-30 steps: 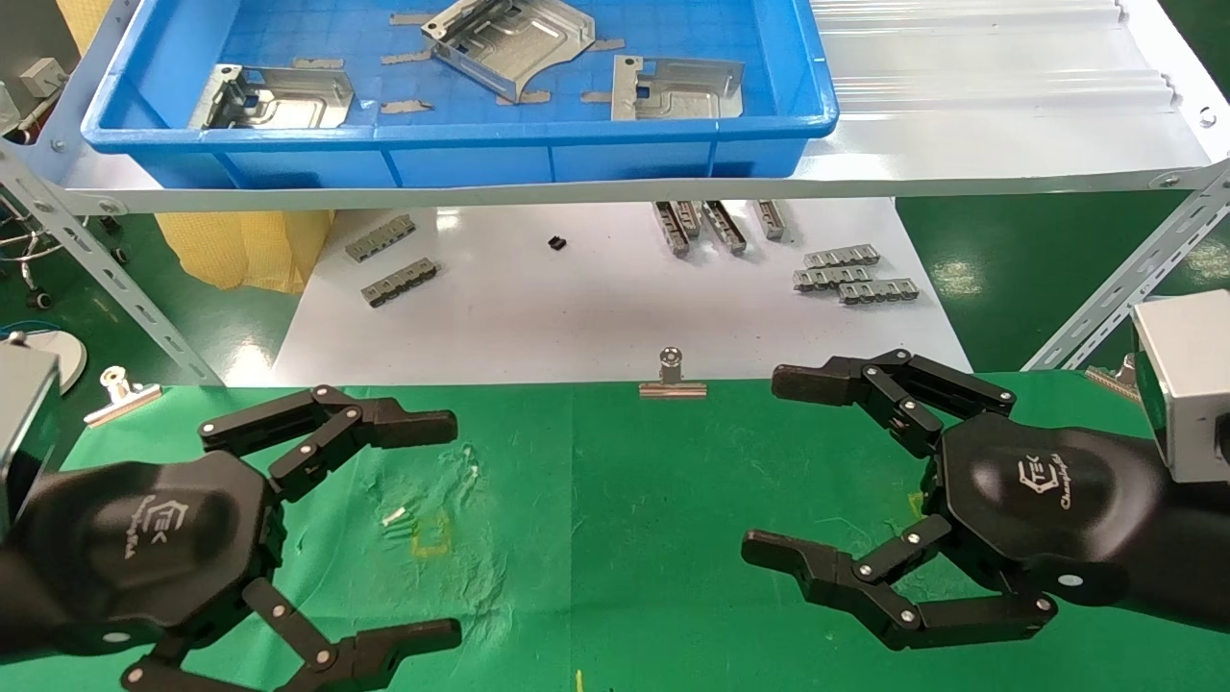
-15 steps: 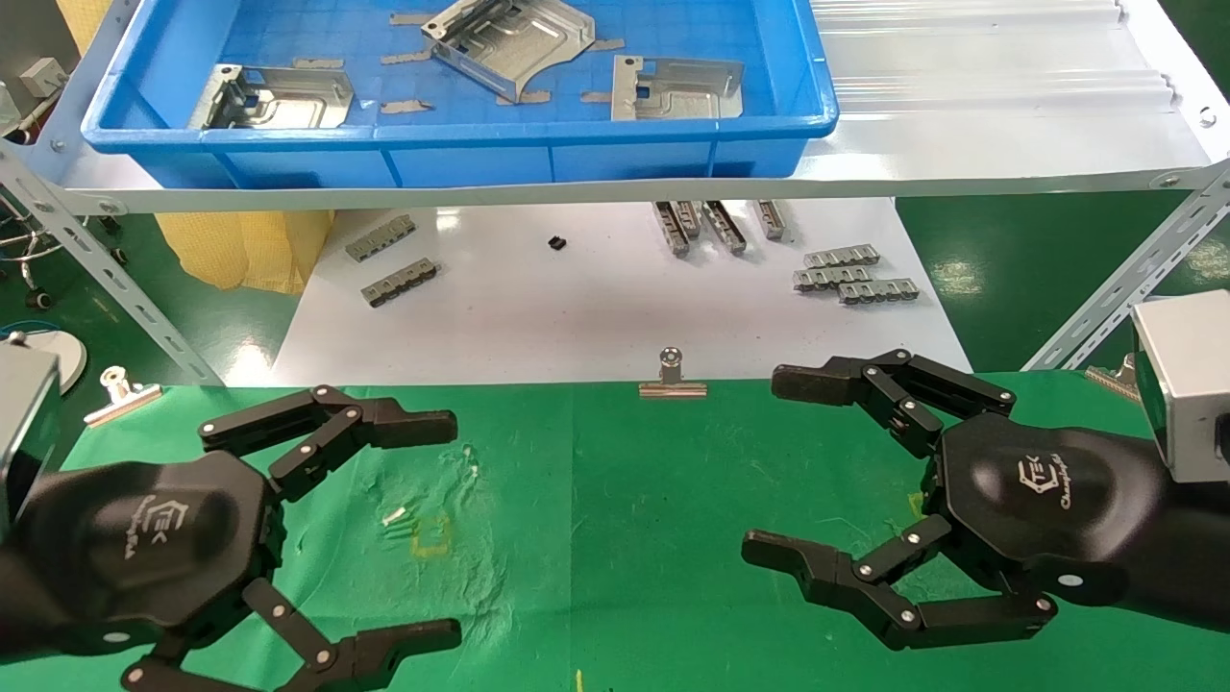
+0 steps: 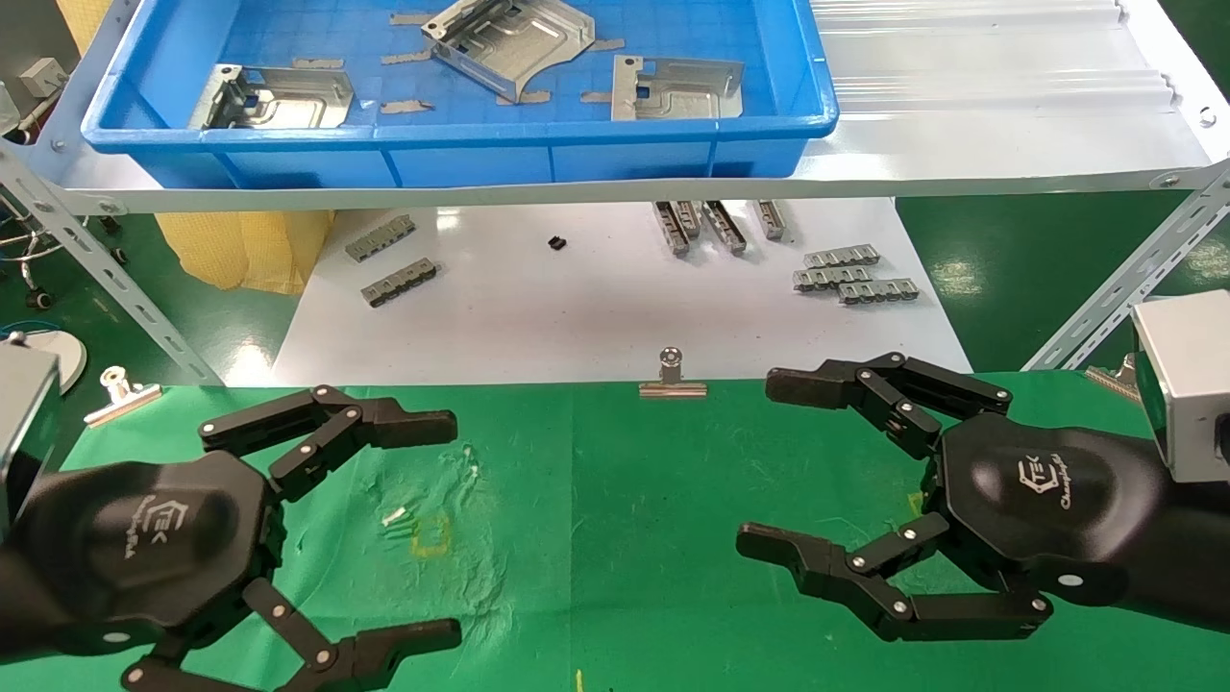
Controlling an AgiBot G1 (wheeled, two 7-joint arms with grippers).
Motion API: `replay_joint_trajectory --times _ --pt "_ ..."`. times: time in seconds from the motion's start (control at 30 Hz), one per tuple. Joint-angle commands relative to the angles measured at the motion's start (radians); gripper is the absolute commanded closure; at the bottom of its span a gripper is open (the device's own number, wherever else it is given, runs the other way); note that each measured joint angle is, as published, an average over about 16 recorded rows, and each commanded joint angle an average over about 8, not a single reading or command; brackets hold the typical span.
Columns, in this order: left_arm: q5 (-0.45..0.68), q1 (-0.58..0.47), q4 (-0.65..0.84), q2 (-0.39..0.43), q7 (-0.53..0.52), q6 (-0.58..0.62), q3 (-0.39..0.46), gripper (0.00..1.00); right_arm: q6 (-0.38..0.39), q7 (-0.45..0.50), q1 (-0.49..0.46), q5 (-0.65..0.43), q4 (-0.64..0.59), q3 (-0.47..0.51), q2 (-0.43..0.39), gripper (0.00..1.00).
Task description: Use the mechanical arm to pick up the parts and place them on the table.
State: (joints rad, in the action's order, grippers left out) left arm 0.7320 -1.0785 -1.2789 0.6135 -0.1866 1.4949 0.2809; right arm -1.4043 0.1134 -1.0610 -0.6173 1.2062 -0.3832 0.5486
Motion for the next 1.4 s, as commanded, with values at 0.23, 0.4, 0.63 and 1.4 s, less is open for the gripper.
replay_joint_trajectory --times 0.23,0.4,0.63,1.4 --pt "0.000 0.000 0.000 0.000 0.000 0.000 0.000 0.00 0.000 0.000 0.000 0.000 0.000 0.000 0.000 1.00" --pt "0.000 0.000 0.000 0.000 0.000 0.000 0.000 0.00 0.000 0.000 0.000 0.000 0.000 0.000 0.000 1.00" --pt "0.000 0.000 0.000 0.000 0.000 0.000 0.000 0.00 0.000 0.000 0.000 0.000 0.000 0.000 0.000 1.00" --pt "0.087 -0.182 0.076 0.047 -0.006 -0.003 0.026 0.00 0.000 0.000 0.000 0.000 0.000 0.000 0.000 1.00"
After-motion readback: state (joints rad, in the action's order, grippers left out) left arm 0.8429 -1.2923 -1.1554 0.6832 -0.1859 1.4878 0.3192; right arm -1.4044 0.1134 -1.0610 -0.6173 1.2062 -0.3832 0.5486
